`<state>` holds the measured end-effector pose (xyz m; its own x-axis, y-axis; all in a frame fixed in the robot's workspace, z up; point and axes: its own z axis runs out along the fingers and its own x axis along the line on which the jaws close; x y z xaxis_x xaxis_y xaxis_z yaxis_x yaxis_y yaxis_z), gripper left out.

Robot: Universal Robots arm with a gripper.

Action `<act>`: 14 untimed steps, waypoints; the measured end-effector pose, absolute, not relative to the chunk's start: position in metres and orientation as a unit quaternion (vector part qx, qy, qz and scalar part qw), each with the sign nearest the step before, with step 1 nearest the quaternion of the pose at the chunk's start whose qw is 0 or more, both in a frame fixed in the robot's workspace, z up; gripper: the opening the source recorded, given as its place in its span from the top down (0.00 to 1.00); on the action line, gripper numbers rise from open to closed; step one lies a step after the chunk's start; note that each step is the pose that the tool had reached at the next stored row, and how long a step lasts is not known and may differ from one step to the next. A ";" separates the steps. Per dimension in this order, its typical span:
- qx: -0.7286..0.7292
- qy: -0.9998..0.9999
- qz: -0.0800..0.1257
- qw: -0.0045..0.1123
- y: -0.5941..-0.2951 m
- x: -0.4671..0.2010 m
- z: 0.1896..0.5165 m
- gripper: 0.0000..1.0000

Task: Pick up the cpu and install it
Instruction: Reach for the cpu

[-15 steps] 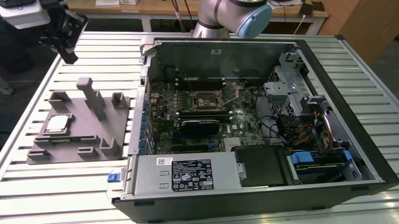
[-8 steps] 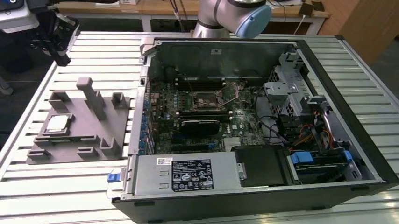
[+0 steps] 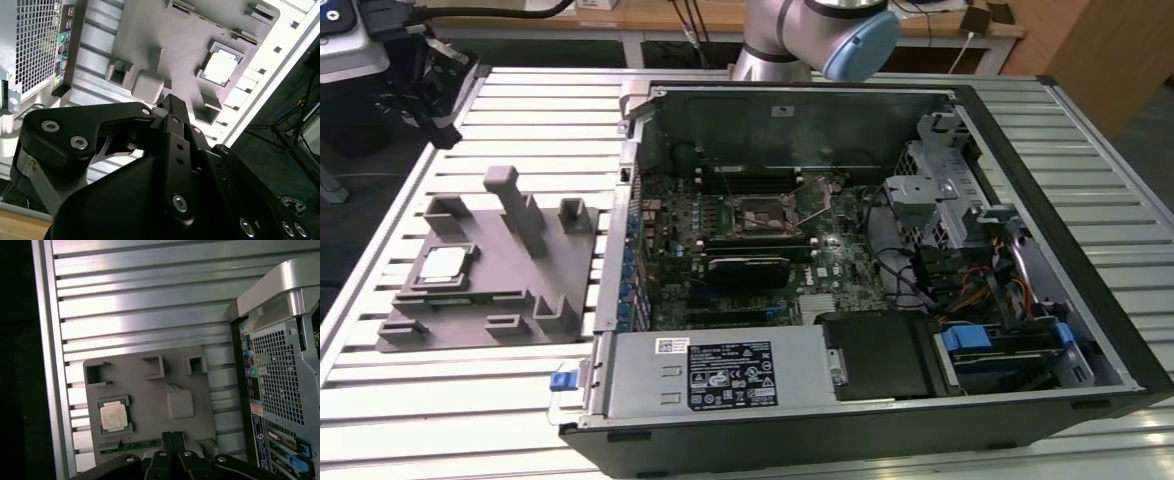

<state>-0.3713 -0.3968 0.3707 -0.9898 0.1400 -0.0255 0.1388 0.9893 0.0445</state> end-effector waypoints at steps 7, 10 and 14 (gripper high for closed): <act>0.071 0.997 0.021 0.014 -0.397 -0.378 0.362 0.89; 0.071 0.997 0.021 0.014 -0.397 -0.381 0.358 0.89; 0.071 0.997 0.021 0.014 -0.397 -0.384 0.354 0.89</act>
